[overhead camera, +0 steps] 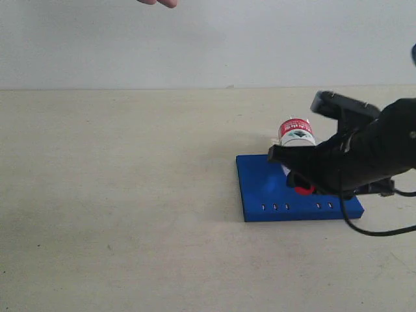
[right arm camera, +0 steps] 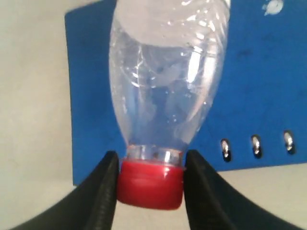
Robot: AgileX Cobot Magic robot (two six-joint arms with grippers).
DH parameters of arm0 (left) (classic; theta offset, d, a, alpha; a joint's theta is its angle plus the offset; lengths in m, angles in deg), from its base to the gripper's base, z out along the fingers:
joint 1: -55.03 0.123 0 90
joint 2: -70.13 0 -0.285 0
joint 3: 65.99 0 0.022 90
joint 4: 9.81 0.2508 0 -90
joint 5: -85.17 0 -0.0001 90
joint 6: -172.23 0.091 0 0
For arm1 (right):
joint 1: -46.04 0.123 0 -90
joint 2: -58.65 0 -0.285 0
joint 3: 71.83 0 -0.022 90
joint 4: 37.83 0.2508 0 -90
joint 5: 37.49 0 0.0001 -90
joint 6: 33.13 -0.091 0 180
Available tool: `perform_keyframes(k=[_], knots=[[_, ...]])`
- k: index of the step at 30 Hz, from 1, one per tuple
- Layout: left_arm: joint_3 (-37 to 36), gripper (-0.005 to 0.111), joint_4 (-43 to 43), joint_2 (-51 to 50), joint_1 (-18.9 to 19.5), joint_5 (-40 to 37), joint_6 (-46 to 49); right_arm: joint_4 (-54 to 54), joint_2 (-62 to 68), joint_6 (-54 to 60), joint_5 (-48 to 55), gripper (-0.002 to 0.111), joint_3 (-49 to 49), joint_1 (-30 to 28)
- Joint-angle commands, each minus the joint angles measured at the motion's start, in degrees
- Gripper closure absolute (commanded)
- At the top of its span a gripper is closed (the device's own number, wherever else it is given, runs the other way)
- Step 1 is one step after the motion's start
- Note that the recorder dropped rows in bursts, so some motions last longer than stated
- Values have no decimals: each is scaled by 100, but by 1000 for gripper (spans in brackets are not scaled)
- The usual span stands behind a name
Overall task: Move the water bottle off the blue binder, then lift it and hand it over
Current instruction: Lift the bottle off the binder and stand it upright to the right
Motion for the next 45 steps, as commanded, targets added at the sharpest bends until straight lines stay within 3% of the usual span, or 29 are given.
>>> perform_keyframes(k=[1, 9, 27, 31, 35, 37, 45], knots=[[14, 101, 31, 20, 7, 8, 46, -440, -1042, 52, 48, 108, -30, -587], [14, 101, 31, 20, 7, 8, 46, -2132, -1826, 75, 755, 108, -30, -2219], [14, 101, 31, 20, 7, 8, 46, -2740, -1826, 75, 49, 108, -30, -2264], [14, 101, 31, 20, 7, 8, 46, -2740, -1826, 75, -119, 94, -30, -2264], [14, 101, 31, 20, 7, 8, 46, -2740, -1826, 75, -192, 65, -30, -2264], [14, 101, 31, 20, 7, -4, 46, -2740, -1826, 75, -192, 56, -30, -2264], [14, 101, 31, 20, 7, -4, 46, -2997, -1826, 552, -853, 56, -47, -2264]])
